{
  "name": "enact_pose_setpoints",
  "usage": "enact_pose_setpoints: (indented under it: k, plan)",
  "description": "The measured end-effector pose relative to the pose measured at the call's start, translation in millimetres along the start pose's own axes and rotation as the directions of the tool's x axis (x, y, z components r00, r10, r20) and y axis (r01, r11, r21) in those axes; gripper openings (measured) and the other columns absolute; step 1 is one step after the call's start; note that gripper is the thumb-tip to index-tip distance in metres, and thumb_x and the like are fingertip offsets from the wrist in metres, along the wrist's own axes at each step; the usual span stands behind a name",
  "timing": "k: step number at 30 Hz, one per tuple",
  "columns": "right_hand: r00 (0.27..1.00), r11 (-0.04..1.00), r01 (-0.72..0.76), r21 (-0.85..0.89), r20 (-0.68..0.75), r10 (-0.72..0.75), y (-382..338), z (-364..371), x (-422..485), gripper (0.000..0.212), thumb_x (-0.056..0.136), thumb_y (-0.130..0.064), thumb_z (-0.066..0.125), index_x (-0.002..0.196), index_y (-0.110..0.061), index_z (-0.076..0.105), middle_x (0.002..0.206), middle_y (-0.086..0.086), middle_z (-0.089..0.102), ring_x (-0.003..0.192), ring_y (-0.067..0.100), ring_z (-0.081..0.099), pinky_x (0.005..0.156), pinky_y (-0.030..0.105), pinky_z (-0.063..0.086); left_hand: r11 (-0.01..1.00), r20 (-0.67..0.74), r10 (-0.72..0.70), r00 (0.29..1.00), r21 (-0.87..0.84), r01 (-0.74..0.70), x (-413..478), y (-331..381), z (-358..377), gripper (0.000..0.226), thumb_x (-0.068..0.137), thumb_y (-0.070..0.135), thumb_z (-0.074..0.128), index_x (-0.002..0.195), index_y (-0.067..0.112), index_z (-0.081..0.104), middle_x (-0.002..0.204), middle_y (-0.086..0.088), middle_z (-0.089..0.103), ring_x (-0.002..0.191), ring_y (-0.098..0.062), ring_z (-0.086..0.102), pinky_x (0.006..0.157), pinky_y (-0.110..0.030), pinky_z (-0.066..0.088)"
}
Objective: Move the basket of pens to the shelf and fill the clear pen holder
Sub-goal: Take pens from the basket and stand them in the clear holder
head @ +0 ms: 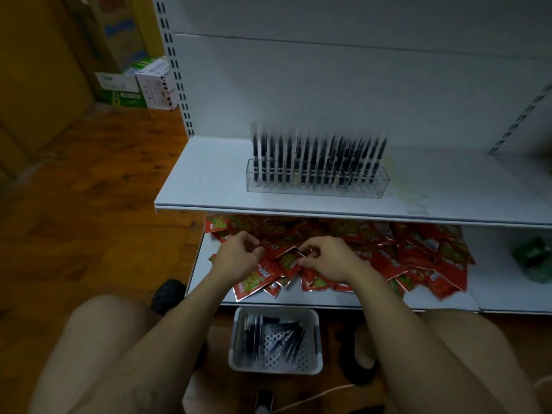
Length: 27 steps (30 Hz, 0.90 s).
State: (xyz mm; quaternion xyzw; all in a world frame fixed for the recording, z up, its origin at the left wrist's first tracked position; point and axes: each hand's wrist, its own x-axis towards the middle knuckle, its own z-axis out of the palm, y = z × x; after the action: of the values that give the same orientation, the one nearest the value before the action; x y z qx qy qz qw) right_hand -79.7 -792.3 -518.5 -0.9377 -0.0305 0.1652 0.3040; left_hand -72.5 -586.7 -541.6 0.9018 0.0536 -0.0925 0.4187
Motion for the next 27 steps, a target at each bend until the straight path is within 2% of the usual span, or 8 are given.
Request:
enact_pose_setpoints:
  k: [4,10,13,16,19,22,25,27]
  plan:
    - [0.970,0.996,-0.053,-0.066,0.232,0.067,13,28,10,0.036,0.091,-0.031,0.065,0.124,-0.016,0.060,0.104,0.001,0.063,0.089,0.023,0.065,0.082,0.037,0.054,0.983,0.141,0.012,0.990,0.181,-0.038,4,-23,7,0.022,0.091,0.031,0.063,0.107,0.016,0.061,0.095,0.003,0.059,0.088,-0.015,0.057,0.073,-0.025,0.043]
    - [0.912,0.981,-0.097,-0.168,0.380,0.155,37,74,36,0.047,0.093,-0.030,0.063,0.136,-0.014,0.053,0.133,0.013,0.055,0.111,0.029,0.058,0.088,0.033,0.046,0.927,0.316,-0.067,0.947,0.371,-0.058,15,-61,34,0.033,0.089,0.030,0.063,0.118,0.015,0.059,0.113,-0.009,0.066,0.102,-0.027,0.061,0.082,-0.032,0.049]
    - [0.890,0.976,-0.138,-0.171,0.412,0.198,58,102,49,0.041,0.096,-0.025,0.057,0.135,-0.011,0.053,0.132,0.015,0.054,0.084,0.021,0.056,0.070,0.025,0.043,0.905,0.391,-0.121,0.912,0.421,-0.060,22,-82,53,0.037,0.089,0.033,0.062,0.123,0.017,0.057,0.116,-0.007,0.066,0.103,-0.025,0.061,0.083,-0.030,0.048]
    - [0.870,0.963,-0.234,-0.134,0.412,0.269,84,134,58,0.027,0.096,-0.021,0.055,0.118,-0.008,0.064,0.108,0.014,0.061,0.076,0.022,0.057,0.061,0.026,0.044,0.921,0.406,-0.193,0.893,0.390,0.022,33,-100,71,0.040,0.089,0.035,0.063,0.124,0.019,0.056,0.118,-0.007,0.065,0.098,-0.021,0.060,0.078,-0.025,0.045]
    - [0.839,0.944,-0.272,-0.188,0.434,0.329,114,173,64,0.028,0.095,-0.017,0.052,0.117,-0.005,0.066,0.118,0.015,0.063,0.102,0.029,0.060,0.083,0.033,0.051,0.942,0.398,-0.284,0.872,0.288,0.175,40,-121,91,0.035,0.087,0.035,0.063,0.117,0.018,0.059,0.114,-0.008,0.065,0.093,-0.020,0.062,0.074,-0.025,0.046]
    - [0.827,0.914,-0.292,-0.282,0.406,0.389,141,211,67,0.030,0.088,-0.018,0.051,0.114,-0.011,0.065,0.116,0.013,0.063,0.105,0.032,0.060,0.087,0.034,0.050,0.924,0.405,-0.373,0.835,0.247,0.293,38,-148,114,0.028,0.085,0.036,0.064,0.108,0.019,0.063,0.110,-0.006,0.068,0.096,-0.021,0.064,0.079,-0.027,0.051]
    - [0.812,0.909,-0.186,-0.374,0.462,0.356,154,233,73,0.021,0.089,-0.010,0.049,0.102,-0.010,0.065,0.108,0.013,0.061,0.094,0.032,0.062,0.075,0.032,0.050,0.899,0.419,-0.438,0.795,0.220,0.380,33,-172,134,0.024,0.088,0.026,0.064,0.106,0.011,0.067,0.104,-0.009,0.070,0.091,-0.020,0.064,0.068,-0.019,0.043]
    - [0.825,0.897,-0.065,-0.437,0.483,0.295,157,241,82,0.023,0.090,-0.003,0.048,0.104,-0.010,0.064,0.113,0.013,0.057,0.095,0.031,0.061,0.073,0.032,0.050,0.884,0.460,-0.466,0.756,0.195,0.426,29,-186,146,0.013,0.090,0.016,0.061,0.098,0.007,0.068,0.101,-0.013,0.069,0.091,-0.020,0.062,0.058,-0.013,0.035]
